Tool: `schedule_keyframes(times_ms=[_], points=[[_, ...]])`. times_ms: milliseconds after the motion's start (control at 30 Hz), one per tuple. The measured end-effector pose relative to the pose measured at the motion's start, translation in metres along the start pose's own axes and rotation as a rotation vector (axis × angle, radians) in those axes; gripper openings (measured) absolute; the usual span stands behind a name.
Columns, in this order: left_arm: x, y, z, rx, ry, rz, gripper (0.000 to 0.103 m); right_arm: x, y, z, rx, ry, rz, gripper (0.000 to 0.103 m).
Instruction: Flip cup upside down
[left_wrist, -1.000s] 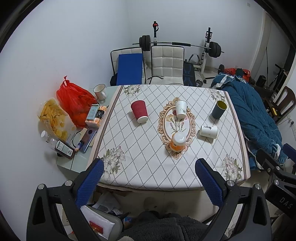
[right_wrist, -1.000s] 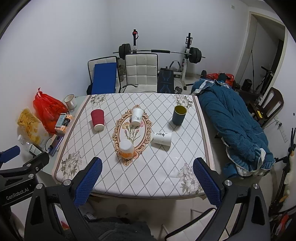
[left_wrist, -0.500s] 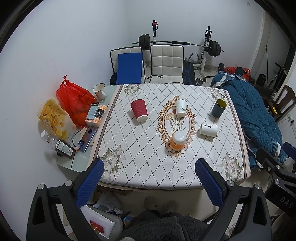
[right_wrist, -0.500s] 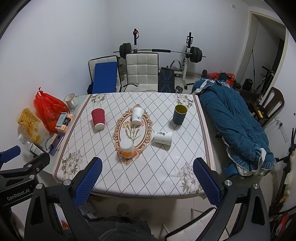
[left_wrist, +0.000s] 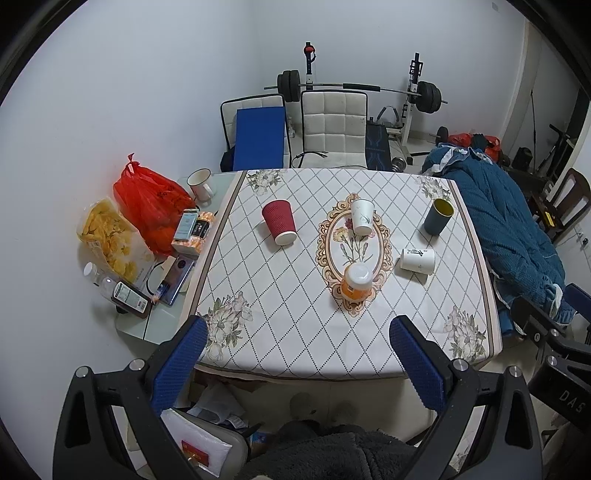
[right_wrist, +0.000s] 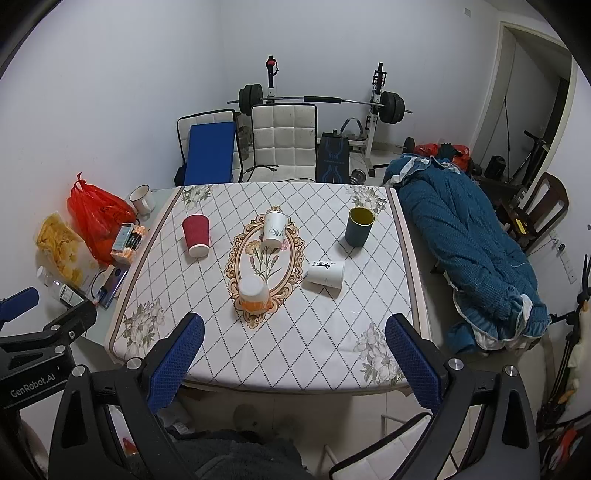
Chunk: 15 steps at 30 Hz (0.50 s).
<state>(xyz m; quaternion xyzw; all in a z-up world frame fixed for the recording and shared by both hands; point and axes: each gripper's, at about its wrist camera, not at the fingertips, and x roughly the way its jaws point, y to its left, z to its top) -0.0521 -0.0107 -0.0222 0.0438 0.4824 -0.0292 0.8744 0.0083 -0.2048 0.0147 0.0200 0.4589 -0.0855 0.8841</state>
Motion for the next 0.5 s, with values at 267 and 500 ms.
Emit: schedule_keyframes(times_ms=[267, 500], points=[[-0.0005, -0.0007, -0.0008, 0.005, 0.002, 0.000, 0.101, 0.0000, -0.0004, -0.0006, -0.001, 0.003, 0.002, 0.101], [-0.0028, 0.0001, -0.0063, 0.020, -0.004, -0.005, 0.101, 0.0031, 0.0024, -0.0063, 0.003, 0.010, 0.007, 0.101]])
